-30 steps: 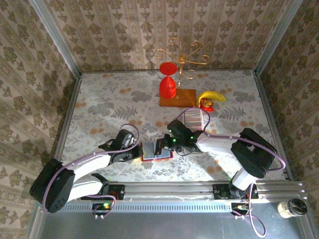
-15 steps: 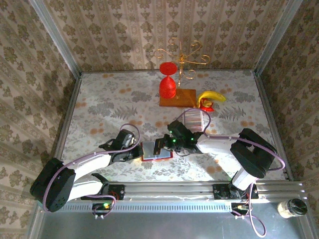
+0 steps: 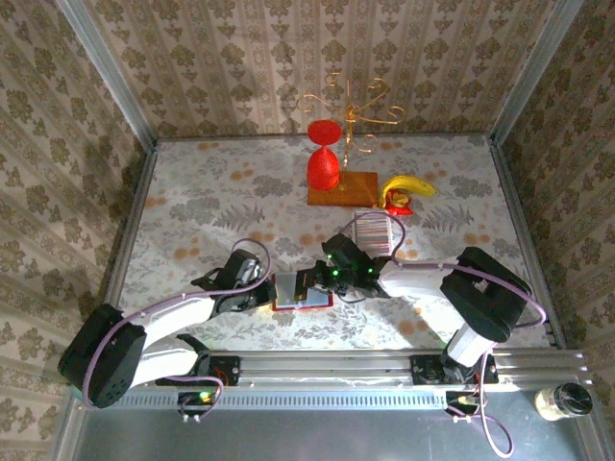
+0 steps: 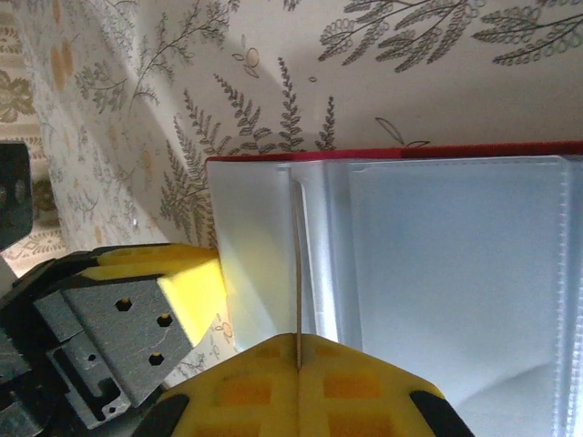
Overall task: Put the credit cards into the card holder
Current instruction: Insert the credit card into the card slot.
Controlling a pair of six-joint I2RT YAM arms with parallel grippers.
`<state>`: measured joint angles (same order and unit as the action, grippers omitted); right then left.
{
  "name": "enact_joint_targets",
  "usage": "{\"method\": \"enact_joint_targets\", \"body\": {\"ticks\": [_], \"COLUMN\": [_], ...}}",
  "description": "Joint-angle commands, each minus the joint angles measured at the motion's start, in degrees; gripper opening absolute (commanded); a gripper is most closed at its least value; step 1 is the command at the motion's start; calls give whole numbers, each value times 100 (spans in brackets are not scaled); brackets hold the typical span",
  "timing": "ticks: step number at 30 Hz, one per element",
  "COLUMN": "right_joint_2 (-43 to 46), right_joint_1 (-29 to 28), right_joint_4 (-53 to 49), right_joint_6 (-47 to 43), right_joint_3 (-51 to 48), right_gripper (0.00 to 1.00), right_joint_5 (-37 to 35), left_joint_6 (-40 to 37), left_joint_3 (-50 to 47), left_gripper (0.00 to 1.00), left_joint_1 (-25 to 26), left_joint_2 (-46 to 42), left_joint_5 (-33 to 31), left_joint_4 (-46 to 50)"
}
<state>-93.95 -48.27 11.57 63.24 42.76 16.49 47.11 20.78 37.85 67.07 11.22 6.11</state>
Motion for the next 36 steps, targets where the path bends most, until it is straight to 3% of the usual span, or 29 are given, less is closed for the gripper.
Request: {"method": "enact_joint_targets", "body": {"ticks": [1, 29, 36], "right_joint_2": [-79, -269, -423], "right_joint_1": [-43, -34, -39], "right_joint_4": [298, 517, 629], "right_joint_6": [134, 320, 365], "right_joint_3": [-114, -241, -238], "right_gripper": [0, 0, 5], "right_joint_5": [252, 345, 342], "left_joint_6": [41, 61, 83], "left_joint_3": [-56, -48, -95], "left_gripper": [18, 16, 15], "left_joint_1": [116, 159, 166], "left_joint_2": [246, 234, 236], "left_joint_5": [99, 143, 152], "left_joint_4": [-46, -55, -75]}}
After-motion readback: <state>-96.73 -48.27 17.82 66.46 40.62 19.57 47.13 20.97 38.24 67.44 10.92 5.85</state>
